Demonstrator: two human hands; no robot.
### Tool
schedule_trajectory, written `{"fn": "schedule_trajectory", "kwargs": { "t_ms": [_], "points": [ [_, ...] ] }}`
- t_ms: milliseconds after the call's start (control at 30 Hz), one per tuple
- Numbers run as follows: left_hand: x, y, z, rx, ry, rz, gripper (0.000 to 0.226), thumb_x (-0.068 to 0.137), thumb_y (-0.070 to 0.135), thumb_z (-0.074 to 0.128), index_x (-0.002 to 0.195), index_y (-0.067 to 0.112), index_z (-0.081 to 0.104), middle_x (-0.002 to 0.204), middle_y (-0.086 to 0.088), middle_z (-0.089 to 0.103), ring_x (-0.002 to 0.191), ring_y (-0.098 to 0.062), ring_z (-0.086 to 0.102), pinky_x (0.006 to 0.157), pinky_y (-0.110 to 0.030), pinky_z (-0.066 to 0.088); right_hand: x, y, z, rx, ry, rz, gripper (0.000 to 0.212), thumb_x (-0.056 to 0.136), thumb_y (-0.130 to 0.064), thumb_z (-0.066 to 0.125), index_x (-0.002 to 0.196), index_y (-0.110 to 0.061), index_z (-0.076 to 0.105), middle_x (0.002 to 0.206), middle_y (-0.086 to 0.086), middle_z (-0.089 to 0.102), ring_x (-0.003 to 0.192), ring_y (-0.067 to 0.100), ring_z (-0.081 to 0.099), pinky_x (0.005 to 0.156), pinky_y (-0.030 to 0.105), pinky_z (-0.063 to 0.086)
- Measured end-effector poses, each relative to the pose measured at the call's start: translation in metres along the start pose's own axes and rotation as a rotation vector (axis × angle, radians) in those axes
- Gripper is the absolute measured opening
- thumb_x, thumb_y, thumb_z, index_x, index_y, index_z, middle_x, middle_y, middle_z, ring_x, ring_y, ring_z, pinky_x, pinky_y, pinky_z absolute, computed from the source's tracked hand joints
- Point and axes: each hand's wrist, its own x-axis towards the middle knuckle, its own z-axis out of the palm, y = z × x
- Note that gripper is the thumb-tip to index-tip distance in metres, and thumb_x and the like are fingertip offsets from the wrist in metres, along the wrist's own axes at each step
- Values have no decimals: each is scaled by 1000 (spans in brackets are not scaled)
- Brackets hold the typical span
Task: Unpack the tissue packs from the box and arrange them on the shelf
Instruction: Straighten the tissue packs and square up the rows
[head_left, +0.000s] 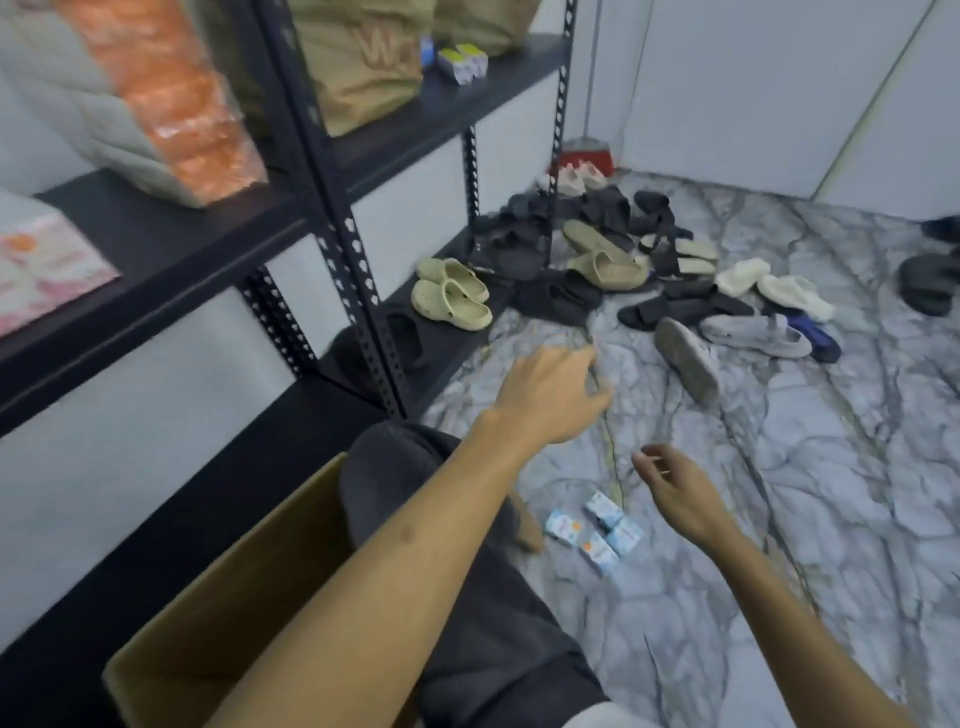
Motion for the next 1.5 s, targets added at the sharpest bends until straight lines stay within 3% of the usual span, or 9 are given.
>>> {"fn": "schedule_trajectory", "kwargs": {
  "t_ms": [233,400,500,667,867,1133,1333,1433,1500],
  "points": [
    [41,-2,95,-56,-327,-70,50,102,41,52,146,17,45,141,-11,55,124,-32,54,96,-43,49,34,84,47,85,-78,219,39,101,-33,57,128,-5,57,116,14,67,93,22,60,77,30,42],
    [59,-22,152,-47,-471,-125,53,100,38,55,148,20,42,138,-10,55,118,-30,57,73,-35,41,63,134,77,22,-309,408,51,102,-40,52,138,-3,51,136,18,59,123,32,56,88,31,39],
    [69,-30,189,-70,-506,-160,49,101,38,54,146,20,45,138,-11,57,123,-31,54,85,-37,46,77,161,98,32,-331,505,55,102,-38,52,141,2,48,145,21,51,132,34,50,102,36,39],
    [84,-49,250,-133,-631,-229,46,98,34,57,141,21,47,131,-10,59,118,-32,56,89,-42,51,98,194,132,27,-327,616,55,101,-37,54,139,2,47,143,21,51,130,36,51,99,36,40],
    [120,-82,313,-146,-663,-316,46,97,30,61,140,20,48,132,-11,59,119,-33,55,92,-43,50,125,229,173,141,-127,846,53,99,-31,60,135,4,43,137,24,53,127,38,51,96,37,40],
    [161,-125,427,-129,-812,-280,43,97,25,59,140,18,52,137,-12,56,125,-33,53,98,-44,48,151,252,234,205,178,1075,66,83,-47,77,123,-2,51,128,19,53,120,38,52,96,45,45],
    [171,-148,470,336,-872,-1,45,95,19,59,138,17,47,139,-12,51,133,-30,43,106,-42,34,154,259,258,233,327,1124,57,79,-47,81,108,-7,52,113,13,60,106,33,59,89,47,51],
    [167,-150,477,424,-832,58,37,94,15,58,131,14,53,134,-11,54,130,-30,44,105,-41,34,157,254,261,350,416,1144,51,80,-38,83,100,-8,46,94,6,60,85,23,60,72,35,50],
    [163,-155,478,389,-831,51,33,95,15,59,128,14,55,133,-12,53,128,-30,45,105,-39,35,156,250,261,436,453,1157,50,82,-33,82,101,-9,43,91,3,58,81,20,60,72,36,52]
  ]
}}
